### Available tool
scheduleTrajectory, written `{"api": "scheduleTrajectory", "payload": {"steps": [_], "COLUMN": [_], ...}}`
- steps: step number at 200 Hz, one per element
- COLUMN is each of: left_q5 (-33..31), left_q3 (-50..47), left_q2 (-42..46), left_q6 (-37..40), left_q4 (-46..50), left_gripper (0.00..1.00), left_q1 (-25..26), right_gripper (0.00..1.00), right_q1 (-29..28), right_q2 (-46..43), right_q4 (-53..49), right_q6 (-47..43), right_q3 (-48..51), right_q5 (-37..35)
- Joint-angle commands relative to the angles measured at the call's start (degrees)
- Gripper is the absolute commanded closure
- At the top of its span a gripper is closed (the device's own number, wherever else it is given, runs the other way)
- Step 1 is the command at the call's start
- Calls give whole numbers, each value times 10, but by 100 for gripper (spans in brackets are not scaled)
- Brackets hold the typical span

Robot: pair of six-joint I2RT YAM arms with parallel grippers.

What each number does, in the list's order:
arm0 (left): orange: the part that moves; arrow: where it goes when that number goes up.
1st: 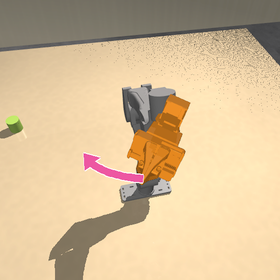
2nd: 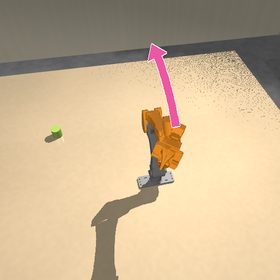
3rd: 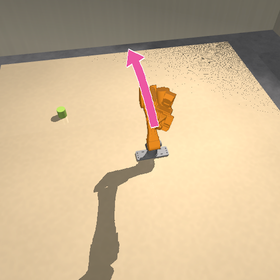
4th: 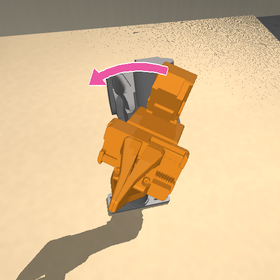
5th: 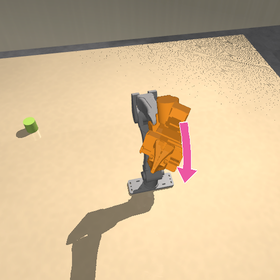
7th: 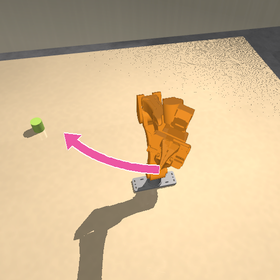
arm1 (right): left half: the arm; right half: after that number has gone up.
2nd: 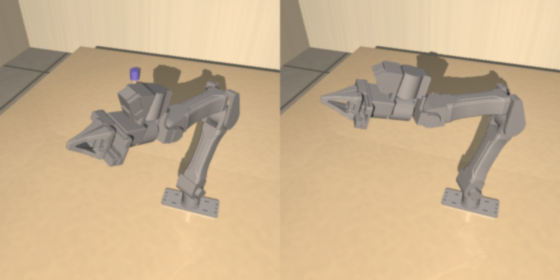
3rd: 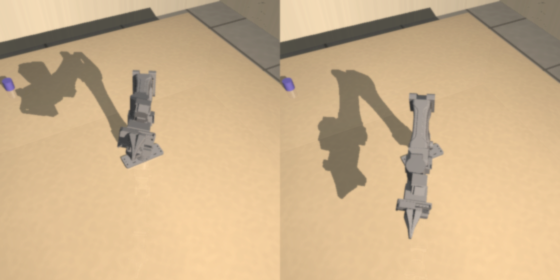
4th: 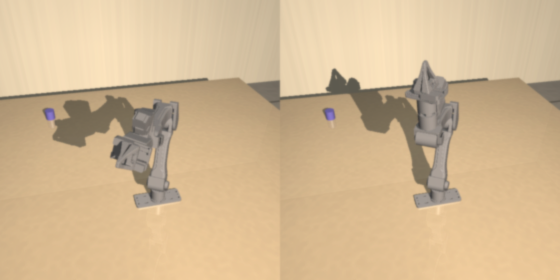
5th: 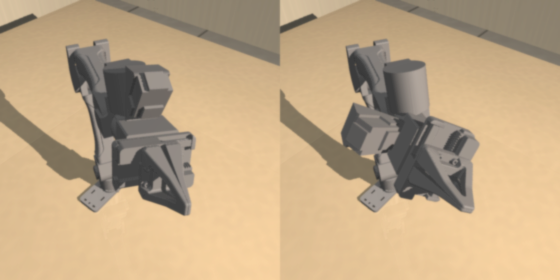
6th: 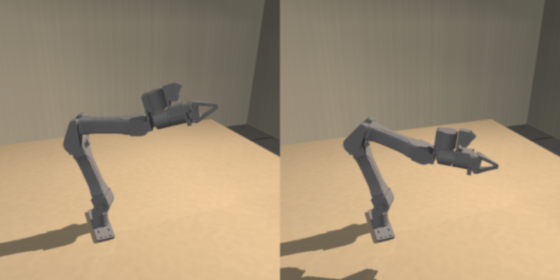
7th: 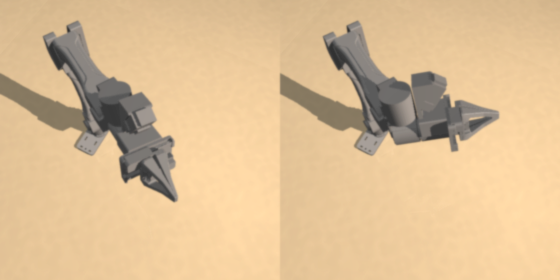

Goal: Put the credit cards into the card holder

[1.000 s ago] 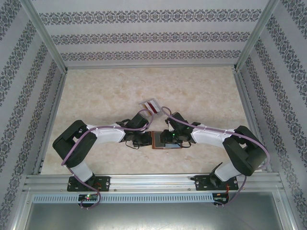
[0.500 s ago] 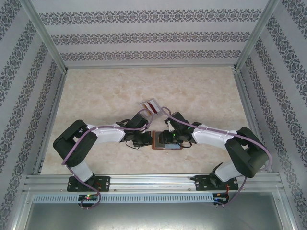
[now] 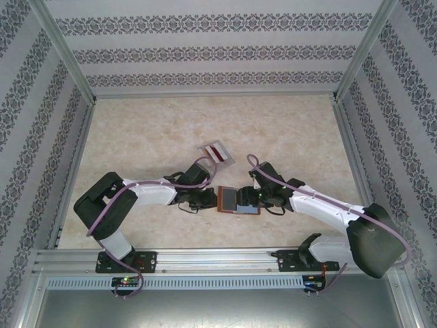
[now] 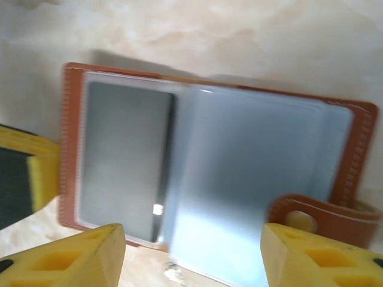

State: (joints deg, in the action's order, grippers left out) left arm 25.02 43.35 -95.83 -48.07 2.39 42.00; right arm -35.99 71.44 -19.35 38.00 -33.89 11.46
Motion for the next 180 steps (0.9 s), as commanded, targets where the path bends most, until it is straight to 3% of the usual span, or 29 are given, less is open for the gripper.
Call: {"api": "scheduleTrajectory", "payload": {"steps": [1,69,180], "left_q5": [-23,-18,14], "left_q3": [-14,-20,-41], "left_q2": [-6,-7,-11], "left_q6": [2,0,-22], "left_q4": [28,20,-26], "left_gripper": [88,88,90], "left_q1": [4,4,4], "right_gripper": [37,49,44], "right_q1": [8,6,-24], "right_q2": [-1,16,48], "right_q4": [-15,21,48], "right_q6": [19,27,34], "right_q3": [19,27,30], "right_q5": [-16,12,19]}}
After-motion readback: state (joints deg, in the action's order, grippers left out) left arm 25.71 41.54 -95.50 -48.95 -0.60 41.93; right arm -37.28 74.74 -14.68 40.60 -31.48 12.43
